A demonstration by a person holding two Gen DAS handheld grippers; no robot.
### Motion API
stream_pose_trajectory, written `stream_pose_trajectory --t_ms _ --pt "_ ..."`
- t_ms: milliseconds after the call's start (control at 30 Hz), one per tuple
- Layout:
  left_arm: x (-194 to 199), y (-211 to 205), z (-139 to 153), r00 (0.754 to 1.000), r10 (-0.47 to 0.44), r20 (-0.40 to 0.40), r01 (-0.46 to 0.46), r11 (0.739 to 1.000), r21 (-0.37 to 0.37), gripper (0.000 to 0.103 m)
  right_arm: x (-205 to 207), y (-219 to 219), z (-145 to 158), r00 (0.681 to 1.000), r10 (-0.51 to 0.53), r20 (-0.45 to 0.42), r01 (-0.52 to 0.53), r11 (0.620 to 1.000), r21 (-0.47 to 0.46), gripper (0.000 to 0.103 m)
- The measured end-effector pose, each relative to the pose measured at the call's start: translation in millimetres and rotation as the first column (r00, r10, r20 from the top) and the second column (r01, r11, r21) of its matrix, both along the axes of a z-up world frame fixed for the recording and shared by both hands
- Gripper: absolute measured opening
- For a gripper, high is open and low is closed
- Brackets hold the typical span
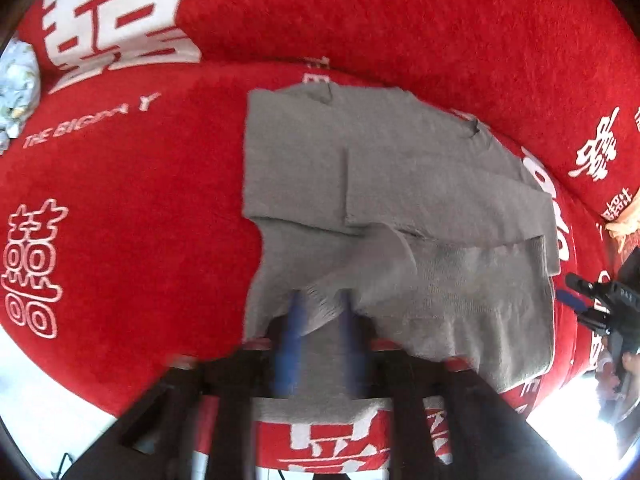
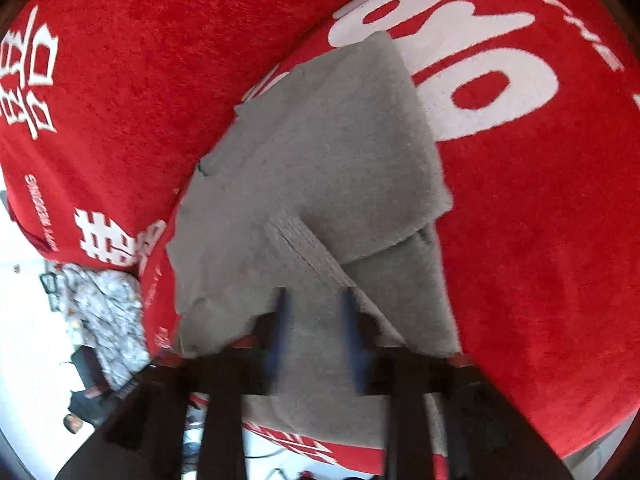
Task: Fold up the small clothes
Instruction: 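Grasp the hem with the left tool while the right tool grasps the hem, then lift the hem with both tools and fold it toward the collar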
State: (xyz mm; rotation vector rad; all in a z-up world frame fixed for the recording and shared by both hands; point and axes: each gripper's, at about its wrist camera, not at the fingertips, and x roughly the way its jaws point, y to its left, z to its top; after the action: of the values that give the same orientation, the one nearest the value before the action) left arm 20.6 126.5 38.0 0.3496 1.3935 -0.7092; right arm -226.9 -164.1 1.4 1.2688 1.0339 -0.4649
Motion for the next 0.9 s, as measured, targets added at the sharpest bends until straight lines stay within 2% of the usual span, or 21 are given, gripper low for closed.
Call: stream_pose_trajectory --t_ms 33,100,167,300,400,500,567,667,700,733,800,900 --pt "1 2 7 0.999 0.012 0.038 -0.012 1.000 0.002 0.103 2 2 1 1.000 0.025 -0.014 -0.025 1.000 -0.017 0.064" --pt "0 -1 17 0.995 0.005 0.096 -0.005 1.000 0.001 0.103 8 6 3 0.995 0.080 -0.055 -0.083 0.995 -0.059 0.064" --pt "1 -11 13 0.995 -0.033 0.094 0.029 0.998 0.047 0.103 11 9 6 0.989 0.122 -0.088 -0.130 0.986 -0.101 0.064" --pt "-7 -38 -18 0.988 -0.143 0.066 0.132 0.981 0.142 0.103 28 10 12 0.969 0.206 -0.139 -0.229 0.956 -0.183 0.064" --pt "-10 -55 -41 0.981 -0.183 0.065 0.170 0.970 0.173 0.103 44 10 10 0.948 0.272 -0.162 -0.304 0.926 -0.223 0.064" --pt "-5 -63 -56 0.983 -0.174 0.054 0.163 0.971 0.175 0.103 57 10 1 0.931 0.310 -0.193 -0.351 0.906 -0.236 0.064" --pt "-1 -64 -62 0.987 -0.159 0.028 0.152 0.975 0.162 0.094 65 11 -4 0.928 0.312 -0.202 -0.355 0.905 -0.233 0.064" --pt "5 -63 -73 0.986 -0.166 -0.013 0.166 0.973 0.160 0.066 74 16 -11 0.920 0.318 -0.231 -0.371 0.896 -0.243 0.063" --pt "6 -62 -77 0.985 -0.169 -0.032 0.172 0.972 0.160 0.038 77 19 -14 0.914 0.318 -0.252 -0.379 0.892 -0.248 0.059" --pt "9 -59 -80 0.983 -0.170 -0.072 0.179 0.975 0.135 0.024 78 22 -15 0.910 0.316 -0.270 -0.384 0.888 -0.254 0.041" --pt "12 -57 -74 0.978 -0.186 -0.092 0.193 0.978 0.083 0.007 80 32 -15 0.893 0.316 -0.321 -0.406 0.873 -0.270 0.006" --pt "13 -53 -55 0.972 -0.222 -0.081 0.226 0.973 0.038 0.007 77 43 5 0.901 0.292 -0.321 -0.392 0.864 -0.315 0.006"
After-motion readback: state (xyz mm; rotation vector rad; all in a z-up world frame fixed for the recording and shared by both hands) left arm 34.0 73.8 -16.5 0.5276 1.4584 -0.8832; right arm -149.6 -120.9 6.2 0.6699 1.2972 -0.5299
